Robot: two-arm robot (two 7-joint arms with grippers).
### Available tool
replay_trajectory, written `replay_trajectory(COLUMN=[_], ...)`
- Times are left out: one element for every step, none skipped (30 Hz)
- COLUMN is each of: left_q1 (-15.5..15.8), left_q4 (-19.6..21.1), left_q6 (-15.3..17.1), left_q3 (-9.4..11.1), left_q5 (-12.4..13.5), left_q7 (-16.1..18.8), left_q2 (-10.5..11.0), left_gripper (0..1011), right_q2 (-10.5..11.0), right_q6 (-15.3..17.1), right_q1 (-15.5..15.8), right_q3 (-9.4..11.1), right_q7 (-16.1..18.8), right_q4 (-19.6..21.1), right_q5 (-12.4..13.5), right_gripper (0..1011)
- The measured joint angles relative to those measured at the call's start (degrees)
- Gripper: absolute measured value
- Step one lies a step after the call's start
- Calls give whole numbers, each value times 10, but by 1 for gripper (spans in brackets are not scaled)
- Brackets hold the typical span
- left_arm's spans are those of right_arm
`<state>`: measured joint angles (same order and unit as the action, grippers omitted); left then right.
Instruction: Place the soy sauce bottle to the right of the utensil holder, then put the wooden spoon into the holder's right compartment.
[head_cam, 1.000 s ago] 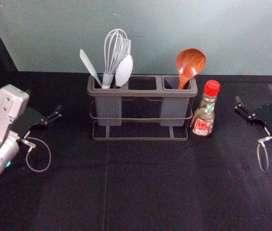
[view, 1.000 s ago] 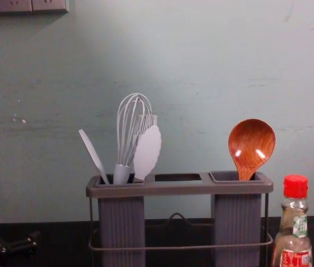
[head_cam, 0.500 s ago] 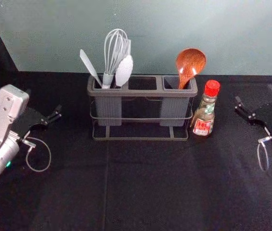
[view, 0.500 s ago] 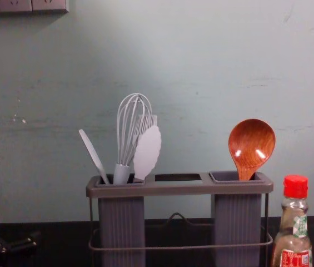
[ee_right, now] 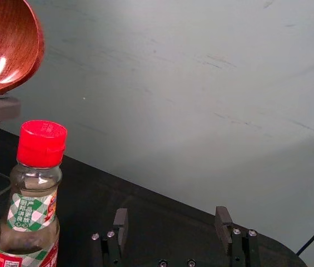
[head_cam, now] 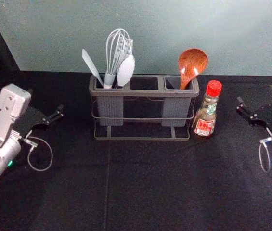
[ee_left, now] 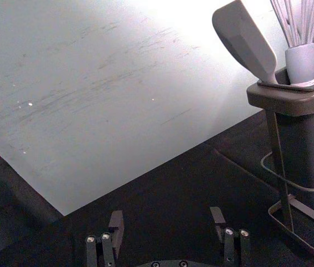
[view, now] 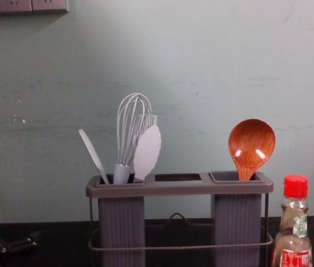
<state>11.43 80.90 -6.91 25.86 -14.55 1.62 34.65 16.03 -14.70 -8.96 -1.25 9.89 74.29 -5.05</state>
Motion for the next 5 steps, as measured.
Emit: replay_trajectory(left_q1=[0, 0, 0, 0, 0], left_q4=[0, 0, 0, 0, 0], left_q6=[0, 0, 0, 0, 0], left_q3=[0, 0, 0, 0, 0], left_q5=[0, 0, 0, 0, 0], left_q7=[0, 0, 0, 0, 0], left_q2=[0, 0, 0, 0, 0], left_gripper=[1011, 1011, 1011, 1011, 1011], right_q2=[0, 0, 0, 0, 0], right_q6=[0, 0, 0, 0, 0], right_q1=[0, 0, 0, 0, 0], right_q3=[0, 0, 0, 0, 0], right_q7=[0, 0, 0, 0, 0], right_q4=[0, 0, 0, 0, 0], right_q5=[0, 0, 0, 0, 0], right_gripper=[1002, 1002, 1002, 1000, 1002])
